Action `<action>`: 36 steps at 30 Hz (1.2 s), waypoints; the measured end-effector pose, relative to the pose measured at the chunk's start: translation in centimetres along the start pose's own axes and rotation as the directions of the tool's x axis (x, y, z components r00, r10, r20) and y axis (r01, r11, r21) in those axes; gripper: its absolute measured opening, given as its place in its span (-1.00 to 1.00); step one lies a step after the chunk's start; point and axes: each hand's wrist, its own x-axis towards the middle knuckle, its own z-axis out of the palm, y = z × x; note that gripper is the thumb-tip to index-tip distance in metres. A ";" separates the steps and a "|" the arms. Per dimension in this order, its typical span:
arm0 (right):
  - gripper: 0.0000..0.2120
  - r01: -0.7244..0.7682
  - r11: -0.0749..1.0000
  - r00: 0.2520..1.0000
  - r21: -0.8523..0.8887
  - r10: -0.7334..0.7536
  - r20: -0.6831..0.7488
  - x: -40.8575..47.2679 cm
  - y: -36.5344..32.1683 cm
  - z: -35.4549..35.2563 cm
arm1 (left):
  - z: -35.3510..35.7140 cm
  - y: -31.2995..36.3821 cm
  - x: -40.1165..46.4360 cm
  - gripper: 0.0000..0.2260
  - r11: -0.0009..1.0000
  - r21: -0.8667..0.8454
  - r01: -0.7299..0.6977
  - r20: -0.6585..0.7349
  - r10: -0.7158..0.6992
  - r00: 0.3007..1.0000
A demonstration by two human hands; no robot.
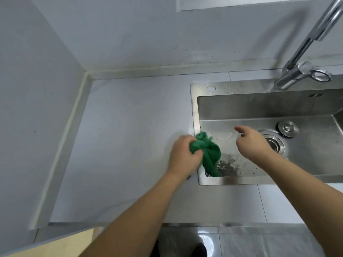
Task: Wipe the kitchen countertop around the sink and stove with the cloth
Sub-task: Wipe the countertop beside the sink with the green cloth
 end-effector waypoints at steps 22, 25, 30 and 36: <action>-0.45 0.372 0.919 0.904 -0.128 -0.328 0.273 -5.1 -12.9 10.1 | -18.0 -11.3 -6.9 -0.54 0.868 0.293 0.401 -0.227 -0.345 0.911; -0.44 0.444 0.888 0.845 -0.121 -0.369 0.387 -6.2 -15.4 13.9 | -17.5 -14.1 -10.7 -0.52 0.774 0.537 0.335 -0.168 -0.291 0.942; -0.41 0.446 0.880 0.839 -0.163 -0.347 0.419 -5.4 -18.1 17.7 | -18.6 -17.1 -7.4 -0.54 0.723 0.624 0.297 -0.249 -0.177 0.952; -0.36 0.393 0.828 0.912 -0.400 -0.296 0.282 -2.7 -18.8 19.3 | -22.3 -19.5 4.1 -0.48 0.731 0.621 0.285 -0.267 -0.145 0.953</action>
